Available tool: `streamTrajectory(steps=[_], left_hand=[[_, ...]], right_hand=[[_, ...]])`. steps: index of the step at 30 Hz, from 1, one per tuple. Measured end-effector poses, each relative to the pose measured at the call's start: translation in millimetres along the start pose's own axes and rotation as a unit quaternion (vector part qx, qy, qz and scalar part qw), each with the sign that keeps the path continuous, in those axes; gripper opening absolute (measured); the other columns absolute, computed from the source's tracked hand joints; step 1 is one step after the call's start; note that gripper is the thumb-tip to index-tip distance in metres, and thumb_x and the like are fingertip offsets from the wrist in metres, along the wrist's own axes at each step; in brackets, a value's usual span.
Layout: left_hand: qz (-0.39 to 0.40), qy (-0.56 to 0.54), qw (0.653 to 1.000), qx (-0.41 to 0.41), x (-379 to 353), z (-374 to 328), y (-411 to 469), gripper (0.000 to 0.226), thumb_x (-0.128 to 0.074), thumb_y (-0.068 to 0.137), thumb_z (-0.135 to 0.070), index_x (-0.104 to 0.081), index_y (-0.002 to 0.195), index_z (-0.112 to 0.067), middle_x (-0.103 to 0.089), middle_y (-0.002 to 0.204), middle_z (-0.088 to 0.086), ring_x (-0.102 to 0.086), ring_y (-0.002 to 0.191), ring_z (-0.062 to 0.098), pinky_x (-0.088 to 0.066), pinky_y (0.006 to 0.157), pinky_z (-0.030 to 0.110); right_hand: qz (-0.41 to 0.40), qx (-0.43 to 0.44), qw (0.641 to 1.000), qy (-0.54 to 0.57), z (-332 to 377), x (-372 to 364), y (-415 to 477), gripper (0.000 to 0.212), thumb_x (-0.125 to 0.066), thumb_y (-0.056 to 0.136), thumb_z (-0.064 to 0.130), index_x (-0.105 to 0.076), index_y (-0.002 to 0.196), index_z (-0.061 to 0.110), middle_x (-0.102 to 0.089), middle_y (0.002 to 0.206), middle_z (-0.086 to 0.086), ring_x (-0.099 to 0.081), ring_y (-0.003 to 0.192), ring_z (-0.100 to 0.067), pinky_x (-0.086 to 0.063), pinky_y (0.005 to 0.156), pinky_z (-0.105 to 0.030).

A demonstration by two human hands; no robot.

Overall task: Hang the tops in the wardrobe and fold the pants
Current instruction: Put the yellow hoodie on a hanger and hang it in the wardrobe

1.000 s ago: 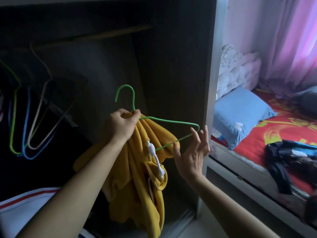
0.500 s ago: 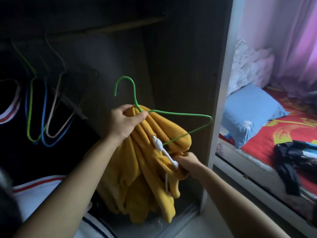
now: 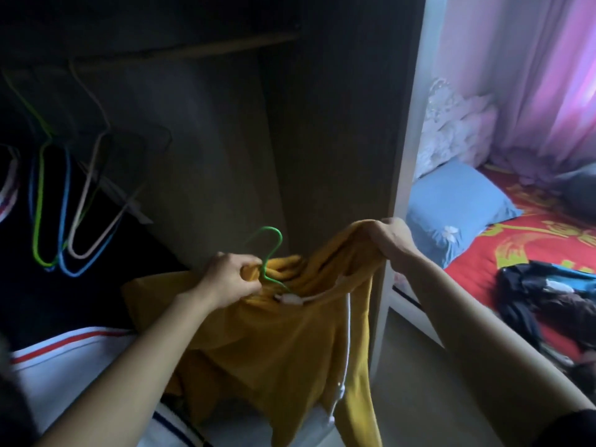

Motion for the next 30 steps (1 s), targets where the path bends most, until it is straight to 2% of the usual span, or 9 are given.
streamTrajectory(steps=[5, 7, 11, 15, 17, 20, 23, 27, 30], left_hand=[[0.012, -0.050, 0.998, 0.034, -21.7, -7.1, 10.4, 0.041, -0.063, 0.058, -0.067, -0.067, 0.094, -0.048, -0.068, 0.075, -0.020, -0.062, 0.073, 0.004, -0.044, 0.058, 0.019], [-0.009, -0.096, 0.994, 0.054, -24.3, -5.1, 14.2, 0.042, -0.063, 0.055, -0.070, -0.067, 0.090, -0.047, -0.067, 0.073, -0.021, -0.064, 0.071, 0.005, -0.050, 0.059, 0.025], [-0.057, -0.244, 0.964, 0.095, -22.9, 5.7, 16.3, 0.034, -0.069, 0.051, -0.057, -0.064, 0.084, -0.057, -0.070, 0.082, -0.016, -0.067, 0.081, 0.008, -0.057, 0.074, 0.034], [-0.099, -0.346, 0.922, 0.143, -18.2, 18.9, 11.6, 0.034, -0.071, 0.053, -0.046, -0.065, 0.087, -0.046, -0.069, 0.083, -0.014, -0.066, 0.078, 0.005, -0.052, 0.064, 0.023], [-0.107, -0.397, 0.899, 0.151, -17.6, 18.0, 11.3, 0.025, -0.070, 0.060, -0.037, -0.068, 0.085, -0.037, -0.069, 0.082, -0.012, -0.066, 0.076, 0.004, -0.049, 0.060, 0.018], [-0.092, -0.429, 0.890, 0.124, -19.4, 3.7, 12.0, 0.018, -0.067, 0.064, -0.029, -0.068, 0.082, -0.032, -0.069, 0.074, -0.016, -0.063, 0.065, -0.003, -0.048, 0.053, 0.014], [-0.098, -0.442, 0.885, 0.105, -20.6, -2.7, 12.9, 0.017, -0.064, 0.063, -0.029, -0.068, 0.079, -0.034, -0.067, 0.066, -0.013, -0.059, 0.058, -0.001, -0.047, 0.051, 0.015], [-0.109, -0.458, 0.875, 0.110, -20.7, -1.4, 18.0, 0.011, -0.059, 0.063, -0.034, -0.066, 0.070, -0.029, -0.061, 0.062, -0.012, -0.056, 0.061, 0.005, -0.046, 0.059, 0.029], [-0.163, -0.457, 0.864, 0.133, -13.8, 3.2, 15.4, 0.011, -0.056, 0.067, -0.038, -0.065, 0.073, -0.035, -0.064, 0.068, -0.016, -0.060, 0.069, 0.006, -0.048, 0.063, 0.028]], right_hand=[[0.052, 0.100, 0.993, 0.028, 51.6, -26.0, -37.8, 0.025, -0.063, 0.083, 0.044, -0.071, 0.078, 0.020, -0.070, 0.075, 0.000, -0.069, 0.072, -0.017, -0.058, 0.059, -0.031], [0.079, 0.120, 0.989, 0.043, 58.9, -38.4, -49.0, 0.023, -0.065, 0.085, 0.041, -0.071, 0.088, 0.020, -0.071, 0.082, 0.001, -0.070, 0.080, -0.019, -0.060, 0.066, -0.034], [0.119, 0.107, 0.981, -0.110, 46.7, -51.0, -47.3, 0.054, -0.062, 0.091, 0.035, -0.038, 0.132, 0.009, -0.061, 0.112, -0.011, -0.064, 0.098, -0.029, -0.059, 0.083, -0.044], [0.124, 0.019, 0.985, -0.122, 23.2, -39.1, -28.4, 0.065, -0.061, 0.094, 0.034, -0.025, 0.142, 0.011, -0.058, 0.113, -0.009, -0.063, 0.094, -0.024, -0.061, 0.075, -0.036], [0.147, 0.066, 0.980, -0.120, 32.5, -44.2, -29.1, 0.064, -0.061, 0.095, 0.036, -0.026, 0.145, 0.018, -0.058, 0.112, -0.004, -0.063, 0.088, -0.018, -0.059, 0.064, -0.026], [0.183, 0.185, 0.936, -0.237, 51.3, -56.4, -40.2, 0.044, -0.050, 0.100, 0.037, -0.037, 0.142, 0.030, -0.060, 0.103, 0.001, -0.065, 0.077, -0.014, -0.057, 0.054, -0.021], [0.119, 0.304, 0.864, -0.384, 74.3, -51.6, -54.8, 0.036, -0.039, 0.103, 0.042, -0.038, 0.139, 0.039, -0.057, 0.084, 0.008, -0.060, 0.066, -0.009, -0.042, 0.045, -0.018], [0.201, 0.444, 0.760, -0.430, 93.8, -83.9, -99.0, 0.038, -0.033, 0.101, 0.053, -0.053, 0.126, 0.034, -0.057, 0.104, 0.004, -0.058, 0.087, -0.015, -0.052, 0.065, -0.028], [0.136, 0.431, 0.751, -0.482, 93.5, -83.6, -92.5, 0.035, -0.034, 0.100, 0.052, -0.056, 0.122, 0.035, -0.049, 0.119, -0.001, -0.051, 0.103, -0.021, -0.050, 0.084, -0.039]])
Point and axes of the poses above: each hand's wrist, its own y-axis towards the middle knuckle, its own x-axis out of the back of the hand, z = x × y, the point moved 8 cm from there along y, towards the middle knuckle
